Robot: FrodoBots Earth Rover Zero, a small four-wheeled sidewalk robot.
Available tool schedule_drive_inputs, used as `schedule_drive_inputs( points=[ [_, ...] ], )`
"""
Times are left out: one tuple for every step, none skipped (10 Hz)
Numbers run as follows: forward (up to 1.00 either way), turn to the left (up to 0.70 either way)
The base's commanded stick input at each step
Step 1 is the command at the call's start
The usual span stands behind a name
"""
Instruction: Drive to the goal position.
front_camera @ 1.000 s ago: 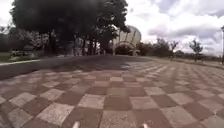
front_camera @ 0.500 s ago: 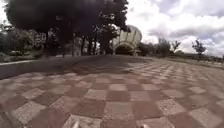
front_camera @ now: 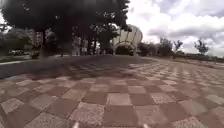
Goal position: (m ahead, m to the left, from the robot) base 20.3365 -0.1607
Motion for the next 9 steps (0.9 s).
schedule_drive_inputs(
  points=[
    [1.0,0.0],
    [1.0,0.0],
    [1.0,0.0],
    [1.0,0.0],
    [1.0,0.0],
    [1.0,0.0],
    [1.0,0.0],
    [1.0,0.0],
    [1.0,0.0]
  ],
)
